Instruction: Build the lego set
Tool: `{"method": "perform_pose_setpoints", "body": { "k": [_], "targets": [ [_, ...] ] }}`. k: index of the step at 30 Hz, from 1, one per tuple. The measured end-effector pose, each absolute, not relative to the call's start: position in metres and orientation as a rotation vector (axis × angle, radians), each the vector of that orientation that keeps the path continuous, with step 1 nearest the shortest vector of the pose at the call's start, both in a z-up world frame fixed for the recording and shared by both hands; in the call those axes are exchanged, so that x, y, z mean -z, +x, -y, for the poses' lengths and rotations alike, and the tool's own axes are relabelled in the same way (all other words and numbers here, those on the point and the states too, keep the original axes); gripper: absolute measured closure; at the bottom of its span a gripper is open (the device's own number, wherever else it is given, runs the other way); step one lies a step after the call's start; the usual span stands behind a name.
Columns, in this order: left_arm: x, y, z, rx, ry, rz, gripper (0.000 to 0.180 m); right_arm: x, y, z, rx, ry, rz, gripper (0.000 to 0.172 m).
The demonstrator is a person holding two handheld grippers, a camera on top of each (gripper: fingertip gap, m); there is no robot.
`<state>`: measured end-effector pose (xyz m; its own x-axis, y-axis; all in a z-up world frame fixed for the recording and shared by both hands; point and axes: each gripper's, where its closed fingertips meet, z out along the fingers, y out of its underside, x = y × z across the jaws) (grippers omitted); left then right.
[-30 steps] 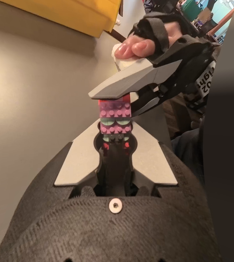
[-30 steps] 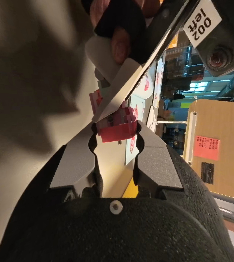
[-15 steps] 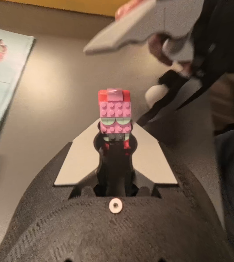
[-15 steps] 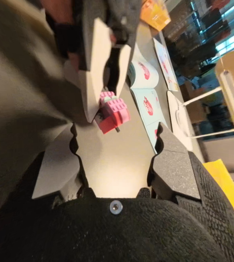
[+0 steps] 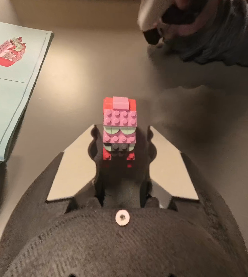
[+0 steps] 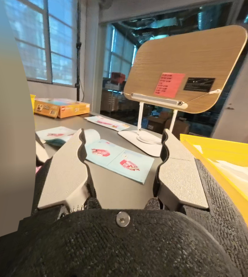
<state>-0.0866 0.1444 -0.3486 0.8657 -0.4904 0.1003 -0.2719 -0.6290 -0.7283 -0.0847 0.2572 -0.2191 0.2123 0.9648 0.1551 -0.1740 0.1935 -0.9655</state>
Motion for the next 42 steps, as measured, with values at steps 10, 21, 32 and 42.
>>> {"method": "perform_pose_setpoints", "body": {
  "k": [10, 21, 32, 42],
  "targets": [
    [0.308, -0.114, -0.171, 0.089, -2.042, -0.358, 0.044, 0.203, -0.094, -0.319, -0.834, -1.063, 0.695, 0.089],
    [0.211, -0.131, -0.148, -0.054, -1.4, -0.222, 0.101, 0.22, -0.083, -0.35, -0.686, -1.213, 0.568, 0.164],
    [0.216, -0.121, -0.145, -0.131, -1.4, -0.292, 0.176, 0.229, -0.112, -0.321, -0.528, -1.103, 0.854, 0.172],
    [0.215, -0.121, -0.144, -0.102, -1.412, -0.283, 0.18, 0.225, -0.116, -0.308, -0.489, -1.02, 0.895, 0.172]
  ]
}}
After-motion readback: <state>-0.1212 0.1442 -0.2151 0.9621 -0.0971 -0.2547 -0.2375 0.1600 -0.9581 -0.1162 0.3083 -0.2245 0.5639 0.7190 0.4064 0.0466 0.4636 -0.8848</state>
